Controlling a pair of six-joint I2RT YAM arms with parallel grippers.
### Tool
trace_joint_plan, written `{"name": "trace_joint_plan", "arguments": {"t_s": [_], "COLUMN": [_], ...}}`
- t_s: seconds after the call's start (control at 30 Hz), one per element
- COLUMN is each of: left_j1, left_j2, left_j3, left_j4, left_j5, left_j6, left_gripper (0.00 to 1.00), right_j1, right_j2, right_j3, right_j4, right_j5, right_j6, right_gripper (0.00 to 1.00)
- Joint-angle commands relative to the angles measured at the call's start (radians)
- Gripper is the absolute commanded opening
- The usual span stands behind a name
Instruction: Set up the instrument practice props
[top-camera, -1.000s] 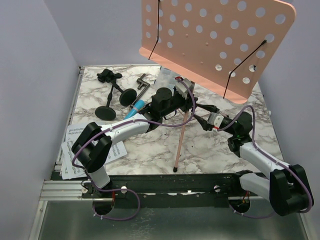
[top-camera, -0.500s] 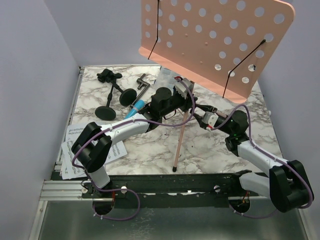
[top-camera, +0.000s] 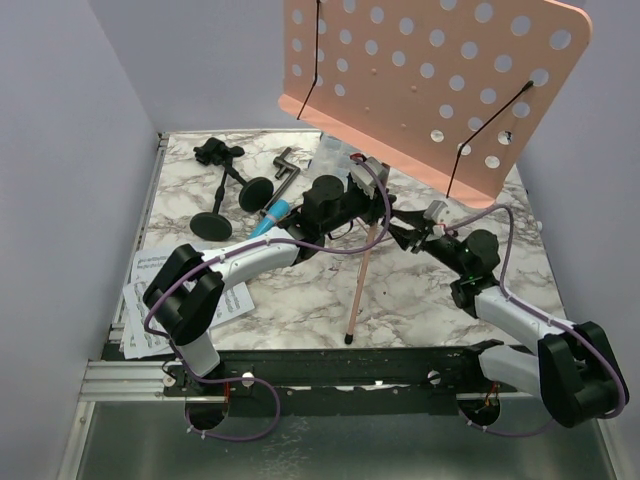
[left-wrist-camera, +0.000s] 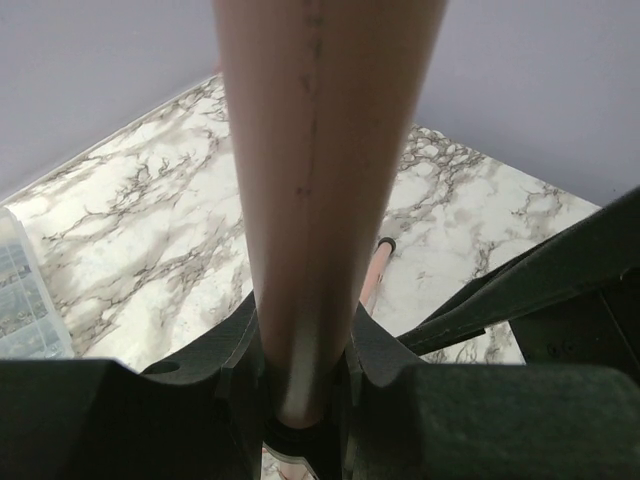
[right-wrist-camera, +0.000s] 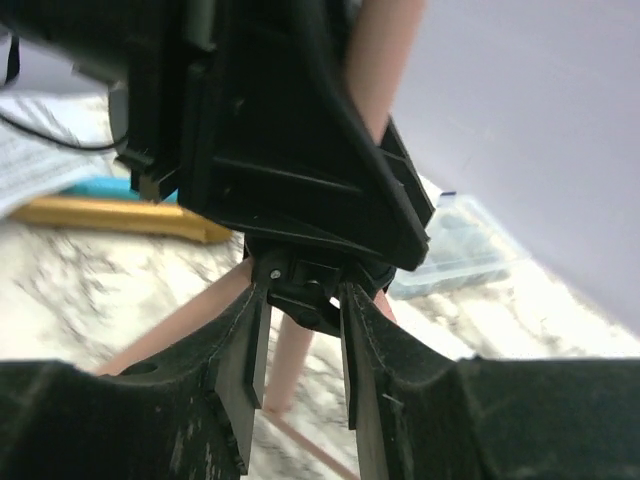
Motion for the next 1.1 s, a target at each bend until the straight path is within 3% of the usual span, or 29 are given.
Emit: {"name": "trace_joint_plan", "arguments": {"t_s": [0.0,0.1,0.23,0.4,0.53,0.6,0.7,0.87,1.07], "left_j1": [0.007,0.007,0.007,0.008,0.007,0.007,0.008,0.007,0.007], "left_j2": [-0.011,-0.011,-0.006,-0.010,-0.016,-0.016,-0.015,-0.022,-0.023], "left_j3": [-0.017,-0.018,-0.016,-0.017,-0.018,-0.018,-0.018,-0.019,-0.020], "left_j4": [-0.014,-0.014,-0.014,-0.014,-0.014,-0.014,-0.014,-0.014,-0.014], "left_j5": [0.041,0.037,0.042,0.037,0.042,0.039,0.042,0.037,0.042], "left_j6": [-0.085,-0.084,-0.093,-0.089,-0.089,-0.089,-0.092,-0.085,-0.089], "left_gripper": [0.00,0.00,0.00,0.00,0.00,0.00,0.00,0.00,0.00], "right_j1": [-0.001,-0.002,-0.001,-0.001,-0.002,-0.001,-0.001,-0.006,-0.014], "right_j2": [-0.032,-0.059,-0.084,-0.061,-0.018,-0.012,-0.038,-0.100,-0.054], "right_j3": [-0.033,0.007,0.028,0.108,0.076,0.048,0.095,0.020,-0.030], "right_j4": [0.034,-0.160,-0.328,-0.548,-0.509,-0.405,-0.536,-0.492,-0.393], "right_j5": [0.249,0.434,0.512,0.491,0.389,0.360,0.395,0.391,0.357], "right_j6": [0.492,0.811,1.110,1.475,1.724,1.741,1.701,1.782,1.777], "right_gripper": [0.00,0.00,0.00,0.00,0.00,0.00,0.00,0.01,0.17]}}
